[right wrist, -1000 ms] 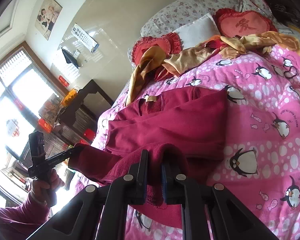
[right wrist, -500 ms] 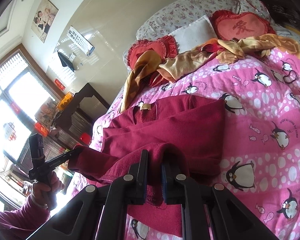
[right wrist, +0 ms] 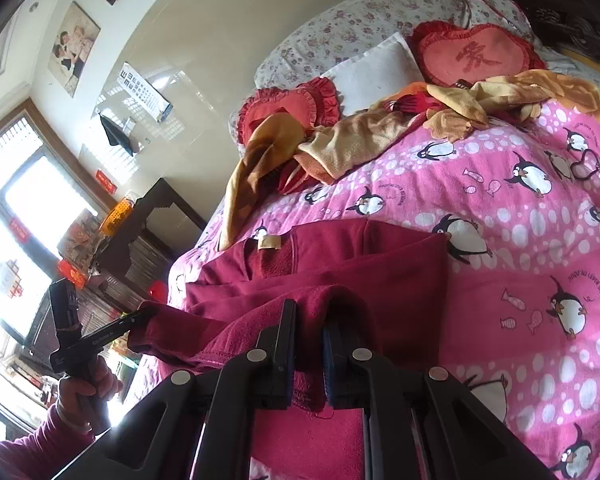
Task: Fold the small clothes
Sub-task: 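Lay the hem over the body and release it with the left gripper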
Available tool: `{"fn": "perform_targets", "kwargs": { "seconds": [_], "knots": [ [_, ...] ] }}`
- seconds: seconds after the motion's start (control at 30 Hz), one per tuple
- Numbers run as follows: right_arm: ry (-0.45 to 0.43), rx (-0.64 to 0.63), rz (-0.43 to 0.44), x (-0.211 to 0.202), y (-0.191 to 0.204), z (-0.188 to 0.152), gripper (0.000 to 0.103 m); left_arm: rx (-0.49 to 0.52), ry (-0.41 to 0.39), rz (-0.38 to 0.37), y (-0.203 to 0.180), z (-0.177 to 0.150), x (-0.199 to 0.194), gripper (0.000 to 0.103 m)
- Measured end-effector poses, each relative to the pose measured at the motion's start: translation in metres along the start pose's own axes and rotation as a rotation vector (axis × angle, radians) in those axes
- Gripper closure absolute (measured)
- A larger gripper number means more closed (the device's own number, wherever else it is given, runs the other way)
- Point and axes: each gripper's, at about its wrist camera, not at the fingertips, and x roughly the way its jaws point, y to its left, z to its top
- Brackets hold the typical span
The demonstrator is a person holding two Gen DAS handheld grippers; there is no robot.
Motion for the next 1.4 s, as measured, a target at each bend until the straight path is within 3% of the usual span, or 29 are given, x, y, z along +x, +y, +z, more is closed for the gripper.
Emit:
{"fn": "perform_targets", "kwargs": {
  "seconds": [0.4,0.57,0.7,0.83,0.93,1.0,1.07,1.23,1.4],
  "knots": [
    [0.031,0.041,-0.052,0.042,-0.024,0.024,0.093,-0.052,0.056,0.039,0.017,0.013,0.052,0.096],
    [0.05,0.118,-0.042,0.06,-0.046,0.028,0.093,-0.073,0.073,0.047,0.021,0.013,0.065,0.096],
    [0.077,0.164,-0.04,0.068,-0.055,0.03,0.093,-0.121,0.106,0.021,0.027,0.015,0.072,0.095],
    [0.062,0.21,0.002,0.054,-0.054,0.034,0.083,-0.151,0.117,-0.039,0.032,0.016,0.066,0.095],
    [0.019,0.165,-0.028,0.035,-0.044,0.035,0.073,-0.141,0.119,-0.056,0.033,0.018,0.056,0.082],
    [-0.003,0.146,-0.034,0.023,-0.039,0.034,0.073,-0.132,0.094,-0.042,0.033,0.019,0.044,0.054],
    [-0.014,0.129,-0.026,0.013,-0.033,0.031,0.073,-0.134,0.053,-0.045,0.035,0.018,0.029,0.043],
    [-0.011,0.031,-0.036,0.0,-0.012,0.012,0.073,-0.122,0.046,-0.035,0.037,0.004,0.004,0.043],
    [0.05,-0.112,-0.067,0.014,0.011,-0.012,0.073,-0.067,0.121,-0.029,0.023,-0.023,0.009,0.043]
  ]
}}
